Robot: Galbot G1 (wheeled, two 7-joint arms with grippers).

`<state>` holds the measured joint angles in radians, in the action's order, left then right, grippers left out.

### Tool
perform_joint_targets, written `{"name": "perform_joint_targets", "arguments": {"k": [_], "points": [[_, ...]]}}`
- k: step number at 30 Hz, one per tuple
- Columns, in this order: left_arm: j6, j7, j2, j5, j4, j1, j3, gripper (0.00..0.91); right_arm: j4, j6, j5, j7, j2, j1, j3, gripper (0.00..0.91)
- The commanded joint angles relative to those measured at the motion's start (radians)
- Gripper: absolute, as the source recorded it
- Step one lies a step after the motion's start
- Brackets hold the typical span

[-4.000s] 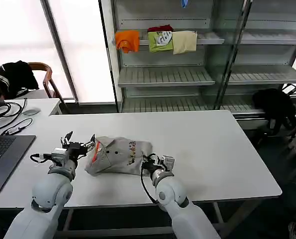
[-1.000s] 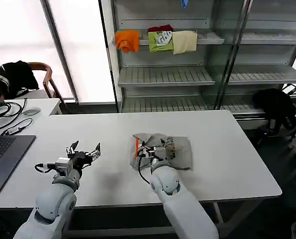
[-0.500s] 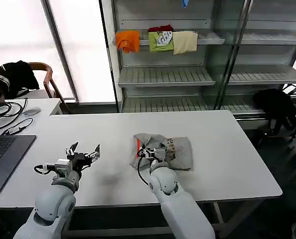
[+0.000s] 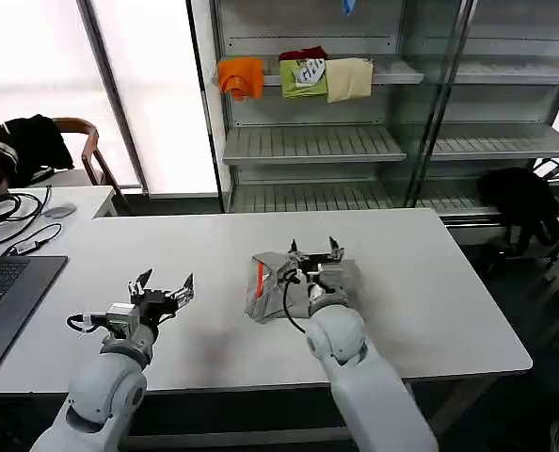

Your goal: Fold and organize the clothes.

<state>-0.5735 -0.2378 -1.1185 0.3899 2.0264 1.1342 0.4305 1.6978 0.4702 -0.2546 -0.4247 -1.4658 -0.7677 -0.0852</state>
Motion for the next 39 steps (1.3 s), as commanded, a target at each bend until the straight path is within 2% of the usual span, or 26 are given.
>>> {"name": "perform_joint_targets", "arguments": {"k": [1, 5, 9, 19, 24, 27, 39], "points": [[-0.003, -0.008, -0.008, 0.009, 0.043, 0.007, 0.005, 0.907, 0.152, -0.001, -0.012, 0.005, 0.225, -0.046, -0.074, 0.907], [-0.003, -0.014, -0.032, 0.008, 0.057, 0.019, 0.005, 0.907, 0.19, 0.024, -0.077, -0.002, 0.293, -0.068, -0.119, 0.907], [-0.003, -0.02, -0.068, 0.006, 0.067, 0.029, 0.0, 0.907, 0.222, 0.04, -0.093, 0.005, 0.349, -0.107, -0.159, 0.907], [-0.002, -0.025, -0.154, -0.028, 0.1, 0.059, -0.026, 0.907, 0.277, 0.013, -0.152, 0.004, 0.374, -0.209, -0.258, 0.907], [0.002, -0.021, -0.19, -0.067, 0.113, 0.08, -0.054, 0.907, 0.299, 0.013, -0.212, 0.002, 0.416, -0.248, -0.326, 0.907], [0.002, -0.021, -0.196, -0.071, 0.115, 0.078, -0.06, 0.907, 0.32, 0.008, -0.248, 0.01, 0.441, -0.27, -0.352, 0.907], [0.003, -0.021, -0.193, -0.07, 0.114, 0.073, -0.052, 0.907, 0.335, -0.002, -0.252, 0.013, 0.451, -0.316, -0.394, 0.907]]}}
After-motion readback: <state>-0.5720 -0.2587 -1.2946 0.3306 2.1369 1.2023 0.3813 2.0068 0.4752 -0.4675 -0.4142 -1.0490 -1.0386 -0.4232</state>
